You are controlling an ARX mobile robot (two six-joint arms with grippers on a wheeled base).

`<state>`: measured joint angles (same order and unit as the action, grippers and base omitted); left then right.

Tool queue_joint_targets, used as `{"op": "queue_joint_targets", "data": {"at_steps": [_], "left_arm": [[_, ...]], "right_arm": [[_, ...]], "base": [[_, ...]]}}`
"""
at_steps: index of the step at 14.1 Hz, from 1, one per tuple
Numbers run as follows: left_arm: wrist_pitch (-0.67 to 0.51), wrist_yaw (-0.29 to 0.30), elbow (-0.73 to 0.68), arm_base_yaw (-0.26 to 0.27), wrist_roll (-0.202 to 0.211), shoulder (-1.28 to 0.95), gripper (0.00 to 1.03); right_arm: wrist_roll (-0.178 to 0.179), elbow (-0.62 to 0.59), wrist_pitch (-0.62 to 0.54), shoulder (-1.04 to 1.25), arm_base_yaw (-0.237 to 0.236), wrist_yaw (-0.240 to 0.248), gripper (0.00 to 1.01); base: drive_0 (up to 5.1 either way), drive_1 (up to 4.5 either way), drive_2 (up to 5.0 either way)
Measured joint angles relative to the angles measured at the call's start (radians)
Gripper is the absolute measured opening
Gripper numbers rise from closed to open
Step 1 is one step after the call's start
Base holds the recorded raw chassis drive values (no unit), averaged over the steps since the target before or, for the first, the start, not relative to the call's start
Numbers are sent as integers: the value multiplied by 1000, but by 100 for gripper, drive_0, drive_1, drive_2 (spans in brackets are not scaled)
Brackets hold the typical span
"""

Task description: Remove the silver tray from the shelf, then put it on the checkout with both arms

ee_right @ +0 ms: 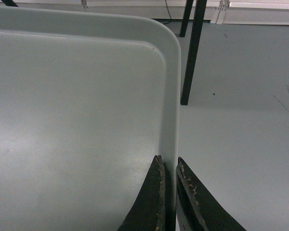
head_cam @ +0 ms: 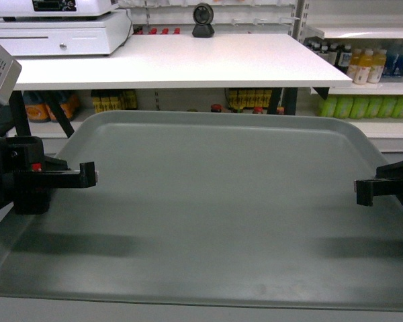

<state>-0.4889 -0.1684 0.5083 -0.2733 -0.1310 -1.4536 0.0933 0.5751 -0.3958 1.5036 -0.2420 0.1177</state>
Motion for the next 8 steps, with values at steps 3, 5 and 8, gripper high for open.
{"op": "queue_joint_targets", "data": {"at_steps": [3, 5, 8], "left_arm": [[-2, 0, 0, -2, 0, 0, 3], [-2, 0, 0, -2, 0, 0, 3], [-3, 0, 0, -2, 0, 0, 3]], "right_arm": [[0, 0, -1, 0, 2, 2, 3], [0, 0, -1, 0, 2, 2, 3], [0, 0, 0, -1, 2, 2, 3]], "base": [[-491, 250, 250], [-491, 250, 250], [-491, 250, 250]]}}
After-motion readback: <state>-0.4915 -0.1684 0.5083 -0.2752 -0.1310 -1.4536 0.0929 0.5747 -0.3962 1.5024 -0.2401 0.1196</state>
